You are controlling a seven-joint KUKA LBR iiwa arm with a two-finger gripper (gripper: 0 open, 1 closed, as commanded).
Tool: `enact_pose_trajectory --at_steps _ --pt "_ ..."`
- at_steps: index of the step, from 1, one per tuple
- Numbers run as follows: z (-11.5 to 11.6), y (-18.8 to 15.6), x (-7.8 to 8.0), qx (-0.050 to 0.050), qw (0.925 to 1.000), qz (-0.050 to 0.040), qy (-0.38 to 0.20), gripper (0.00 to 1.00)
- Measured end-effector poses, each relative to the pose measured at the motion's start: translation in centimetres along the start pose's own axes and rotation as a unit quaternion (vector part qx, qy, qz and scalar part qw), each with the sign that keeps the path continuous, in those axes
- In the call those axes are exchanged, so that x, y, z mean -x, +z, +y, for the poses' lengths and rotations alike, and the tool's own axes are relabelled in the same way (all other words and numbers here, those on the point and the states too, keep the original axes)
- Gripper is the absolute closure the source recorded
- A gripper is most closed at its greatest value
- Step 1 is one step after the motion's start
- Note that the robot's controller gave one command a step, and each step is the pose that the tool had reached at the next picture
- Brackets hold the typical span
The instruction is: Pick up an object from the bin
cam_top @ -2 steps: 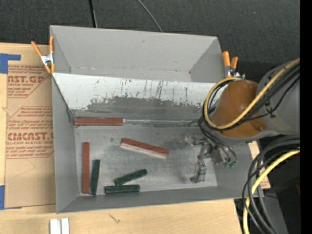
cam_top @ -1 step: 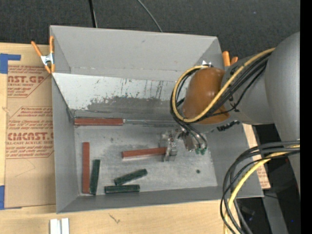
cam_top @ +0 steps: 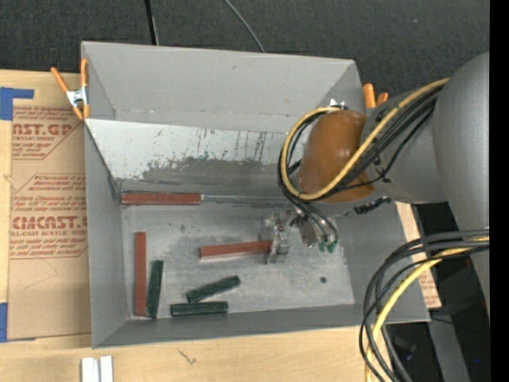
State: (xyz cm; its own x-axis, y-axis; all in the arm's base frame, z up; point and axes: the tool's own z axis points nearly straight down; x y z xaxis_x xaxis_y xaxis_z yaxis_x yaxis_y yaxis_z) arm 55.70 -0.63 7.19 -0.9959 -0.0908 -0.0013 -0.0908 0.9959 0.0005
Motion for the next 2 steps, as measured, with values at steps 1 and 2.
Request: enact_pose_trajectory --at_steps 1,2 --pt "2.93 -16.86 -0.76 0.0 1.0 -0.0012 0.006 1.0" --pt "2.91 -16.74 -0.83 0.0 1.0 0.0004 0.006 1.0"
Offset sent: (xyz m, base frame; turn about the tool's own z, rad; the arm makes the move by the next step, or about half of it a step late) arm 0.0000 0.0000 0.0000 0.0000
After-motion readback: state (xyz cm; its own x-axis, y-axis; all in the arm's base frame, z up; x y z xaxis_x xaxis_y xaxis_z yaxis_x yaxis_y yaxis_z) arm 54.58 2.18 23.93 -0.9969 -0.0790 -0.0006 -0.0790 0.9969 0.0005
